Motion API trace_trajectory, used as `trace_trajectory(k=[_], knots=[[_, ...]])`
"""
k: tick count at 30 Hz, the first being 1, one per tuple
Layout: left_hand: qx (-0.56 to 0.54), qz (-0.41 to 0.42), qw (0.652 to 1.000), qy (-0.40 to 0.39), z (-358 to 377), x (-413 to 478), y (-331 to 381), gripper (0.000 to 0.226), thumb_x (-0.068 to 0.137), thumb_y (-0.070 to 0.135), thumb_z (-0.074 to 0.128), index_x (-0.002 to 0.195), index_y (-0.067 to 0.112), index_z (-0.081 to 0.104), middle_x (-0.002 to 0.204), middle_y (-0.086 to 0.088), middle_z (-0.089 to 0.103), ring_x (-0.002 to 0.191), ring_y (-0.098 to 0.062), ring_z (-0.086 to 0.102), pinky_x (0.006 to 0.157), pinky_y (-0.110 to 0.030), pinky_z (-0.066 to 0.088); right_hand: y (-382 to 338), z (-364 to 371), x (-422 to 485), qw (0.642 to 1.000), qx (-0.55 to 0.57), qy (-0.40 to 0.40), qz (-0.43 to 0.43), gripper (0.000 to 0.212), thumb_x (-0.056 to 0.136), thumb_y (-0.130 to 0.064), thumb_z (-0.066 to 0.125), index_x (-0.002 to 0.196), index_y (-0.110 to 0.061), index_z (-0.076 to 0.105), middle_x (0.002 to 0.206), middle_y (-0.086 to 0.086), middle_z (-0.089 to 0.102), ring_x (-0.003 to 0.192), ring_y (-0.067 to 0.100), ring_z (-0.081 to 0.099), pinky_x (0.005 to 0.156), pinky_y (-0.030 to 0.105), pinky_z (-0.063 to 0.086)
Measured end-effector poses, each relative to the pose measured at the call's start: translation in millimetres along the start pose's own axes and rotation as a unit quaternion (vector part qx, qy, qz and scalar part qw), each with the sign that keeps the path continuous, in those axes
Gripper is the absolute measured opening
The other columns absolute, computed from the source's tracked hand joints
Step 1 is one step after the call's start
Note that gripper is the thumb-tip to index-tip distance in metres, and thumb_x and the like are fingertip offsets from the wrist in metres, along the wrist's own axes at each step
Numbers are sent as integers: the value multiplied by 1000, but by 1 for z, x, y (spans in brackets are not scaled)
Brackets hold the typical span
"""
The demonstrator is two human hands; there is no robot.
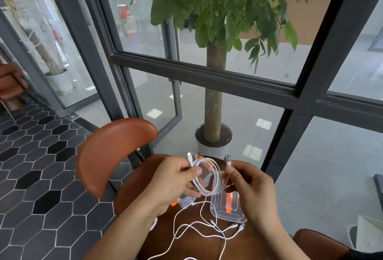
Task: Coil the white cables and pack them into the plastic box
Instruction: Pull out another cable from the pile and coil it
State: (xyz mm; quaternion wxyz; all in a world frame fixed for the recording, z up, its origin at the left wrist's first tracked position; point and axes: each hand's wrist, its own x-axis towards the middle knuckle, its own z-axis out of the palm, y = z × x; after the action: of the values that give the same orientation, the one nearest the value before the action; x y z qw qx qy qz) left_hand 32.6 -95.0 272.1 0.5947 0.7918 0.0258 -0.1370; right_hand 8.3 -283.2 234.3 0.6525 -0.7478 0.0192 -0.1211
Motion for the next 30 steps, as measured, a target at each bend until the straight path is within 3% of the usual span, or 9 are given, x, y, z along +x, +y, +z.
trace_trajectory(k=[3,5,9,11,15,21,25,27,30], knots=[[-16,-2,1000,-18,3,-2,1,15,98,10,60,90,11,72,82,-16,77,74,-32,77,67,-37,64,3,1,8,984,92,-53,144,18,97,-18,64,99,-12,81,85,10,81,78,33,77,77,47,65],[-25,-5,999,-28,4,-2,1,17,98,10,60,88,15,73,80,-15,78,75,-32,77,67,-38,64,5,1,12,963,138,-120,200,21,99,-12,60,98,-6,81,90,21,79,82,42,75,76,45,65],[-28,-15,998,-47,4,-2,0,16,98,8,60,93,10,75,81,-17,77,78,-34,76,66,-41,64,13,-2,19,936,80,-300,168,18,94,-1,63,101,-3,79,95,28,75,73,35,64,63,34,55],[-8,-27,998,-48,1,-2,0,15,98,8,60,95,8,75,82,-18,77,78,-34,76,65,-39,64,15,-6,23,927,91,-329,155,17,93,0,65,103,-1,79,85,26,71,60,26,52,53,29,43],[33,-45,997,-54,-1,-1,-1,14,97,10,61,100,5,73,81,-14,78,76,-29,77,67,-39,64,19,-8,24,906,173,-345,176,21,92,2,63,109,4,76,79,19,68,51,13,39,44,23,32],[134,-27,991,-4,2,4,-7,14,96,14,62,94,5,73,76,-13,77,68,-24,76,62,-40,65,29,0,24,894,260,-271,244,30,91,7,62,119,-1,68,98,31,62,60,23,62,48,25,57],[236,-5,971,31,2,11,-14,22,94,19,65,79,4,71,71,-11,74,60,-22,74,57,-43,64,24,3,18,899,251,-240,266,28,101,-20,55,123,-8,66,102,28,71,79,33,69,60,35,63],[309,22,950,43,5,12,-14,27,93,25,65,72,9,68,68,-10,73,59,-24,72,57,-45,62,20,6,14,919,206,-252,223,28,97,-34,63,121,-20,67,108,22,73,88,31,73,68,42,63],[369,40,927,59,11,13,-12,30,94,26,63,68,10,64,66,-9,70,58,-24,69,59,-44,60,22,16,7,964,67,-245,78,40,86,-12,78,120,-29,67,102,10,71,82,26,72,67,47,64]])
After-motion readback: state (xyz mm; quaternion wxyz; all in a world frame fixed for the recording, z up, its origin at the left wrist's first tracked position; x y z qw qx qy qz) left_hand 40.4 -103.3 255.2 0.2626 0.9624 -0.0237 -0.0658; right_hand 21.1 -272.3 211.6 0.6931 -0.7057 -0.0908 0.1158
